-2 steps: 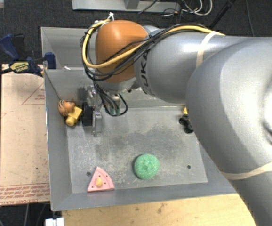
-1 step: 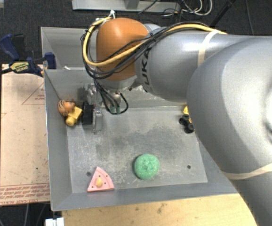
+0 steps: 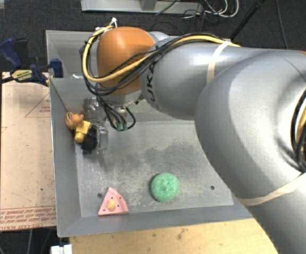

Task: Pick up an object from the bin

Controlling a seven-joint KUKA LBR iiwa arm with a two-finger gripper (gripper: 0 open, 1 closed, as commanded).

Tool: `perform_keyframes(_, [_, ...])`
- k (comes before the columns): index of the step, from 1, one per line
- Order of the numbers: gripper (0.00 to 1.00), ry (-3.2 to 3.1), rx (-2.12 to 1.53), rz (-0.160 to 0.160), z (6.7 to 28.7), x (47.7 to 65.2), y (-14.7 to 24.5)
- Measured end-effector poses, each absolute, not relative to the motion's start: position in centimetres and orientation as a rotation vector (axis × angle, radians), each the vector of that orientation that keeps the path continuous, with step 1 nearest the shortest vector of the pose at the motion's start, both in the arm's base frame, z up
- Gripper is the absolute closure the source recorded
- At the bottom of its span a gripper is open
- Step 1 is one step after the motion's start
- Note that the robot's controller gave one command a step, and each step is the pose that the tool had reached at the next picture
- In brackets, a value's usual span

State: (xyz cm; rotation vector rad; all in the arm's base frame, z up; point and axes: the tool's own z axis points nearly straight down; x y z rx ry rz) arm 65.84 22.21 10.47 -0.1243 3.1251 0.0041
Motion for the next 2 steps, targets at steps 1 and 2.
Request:
perform_keyframes(1, [0.00,3.123,-0.347,-0.017,7.02,64.62,24.34])
perform_keyframes(2, [0.00,3.137,-0.105,-0.005,7.13,64.24,24.17])
